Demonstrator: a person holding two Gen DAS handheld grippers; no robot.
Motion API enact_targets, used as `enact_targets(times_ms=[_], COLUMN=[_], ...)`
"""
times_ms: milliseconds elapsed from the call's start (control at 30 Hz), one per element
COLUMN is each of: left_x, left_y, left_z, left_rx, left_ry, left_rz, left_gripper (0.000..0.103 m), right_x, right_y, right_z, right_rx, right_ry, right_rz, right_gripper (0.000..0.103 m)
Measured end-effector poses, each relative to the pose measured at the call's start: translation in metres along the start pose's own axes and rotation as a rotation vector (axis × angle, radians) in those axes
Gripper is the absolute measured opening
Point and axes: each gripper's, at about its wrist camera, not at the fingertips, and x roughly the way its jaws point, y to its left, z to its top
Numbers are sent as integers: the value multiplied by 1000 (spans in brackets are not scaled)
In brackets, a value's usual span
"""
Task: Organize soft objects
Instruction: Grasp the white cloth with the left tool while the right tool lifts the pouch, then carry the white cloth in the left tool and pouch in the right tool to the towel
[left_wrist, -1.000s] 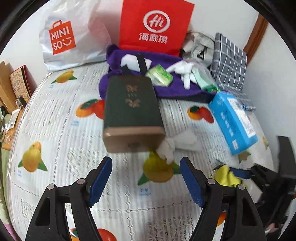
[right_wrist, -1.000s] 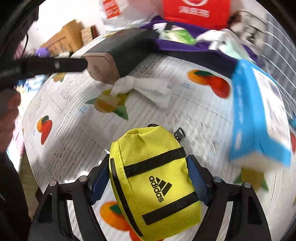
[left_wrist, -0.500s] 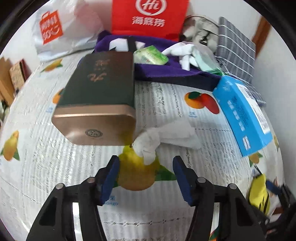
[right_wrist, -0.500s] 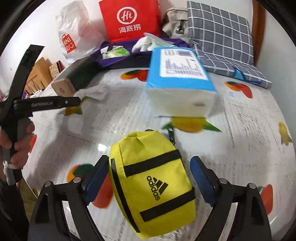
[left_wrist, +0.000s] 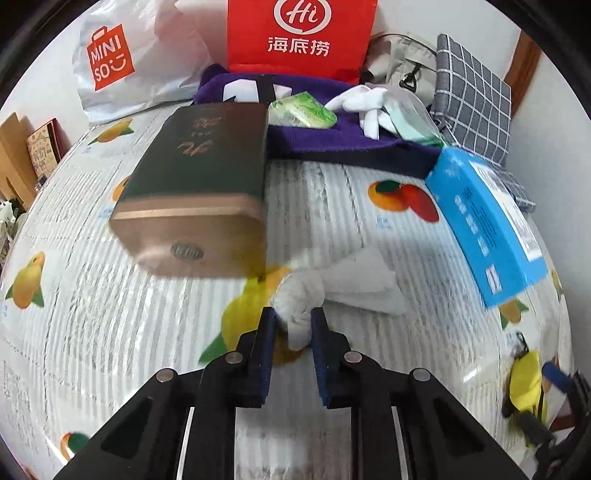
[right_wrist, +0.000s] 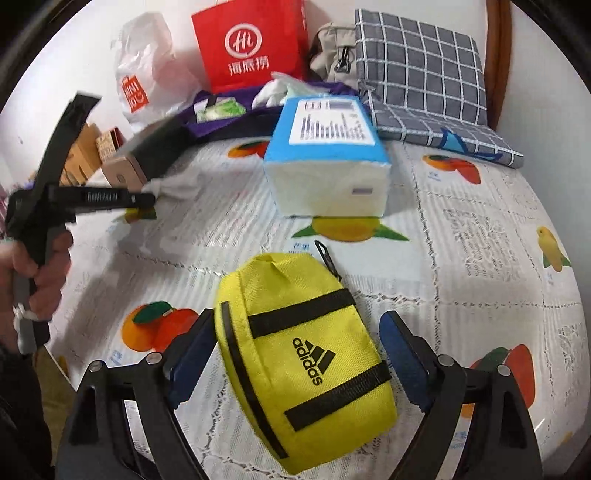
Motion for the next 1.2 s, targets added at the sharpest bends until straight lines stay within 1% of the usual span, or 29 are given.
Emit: enact_targets(times_ms=[67, 167, 300, 467, 533, 567, 600, 633, 667, 700, 833, 867, 967, 1133, 1167, 1200], left_x=[-6, -15, -27, -36, -39, -40, -42, -43, -44, -45, -39, -35, -29, -23, -23, -23], left_y=[4, 12, 25, 43, 44, 43, 42, 41, 40, 40, 41, 41, 37, 27, 27, 27], left_z=[-6, -16, -30, -46, -51, -52, -53, -54, -55, -54, -46, -44, -38, -39, -39, -39], left_rx=[-1, -5, -15, -32, -7, 9, 23, 40, 47, 54, 40, 40, 59, 132, 134, 133], left_ry=[-1, 5, 14, 33, 35, 34, 33, 26, 17, 4, 4, 8, -27, -59, -64, -66], left_rz=[5, 10, 27, 16, 0, -1, 0, 1, 1, -1, -30, -28, 4, 50, 49, 43], left_gripper=[19, 19, 19, 20, 25, 31, 40, 46, 53, 55, 55, 55, 56, 56, 55, 50], right_x=[-7, -12, -12, -2, 8, 9, 10, 12, 14, 16, 17, 18, 18, 21, 22, 23], right_y=[-2, -5, -5, -2, -1, 1, 5, 7, 10, 13, 15, 15, 16, 15, 14, 14], right_z=[0, -3, -12, -21, -24, -24, -25, -25, -25, -25, -24, -23, -23, -21, -21, -20], right_rx=[11, 19, 5, -27, -26, -35, -50, -61, -73, -93, -98, -99, -102, -82, -79, -73], right_ry=[-16, -20, -4, 22, 45, 34, 21, 20, 19, 16, 7, 5, 1, -9, -10, -13], right_rz=[12, 6, 3, -4, -1, -11, -21, -30, -46, -64, -69, -70, -73, -82, -83, -85], right_gripper=[87, 87, 87, 87, 88, 90, 90, 90, 90, 90, 89, 89, 88, 89, 90, 90])
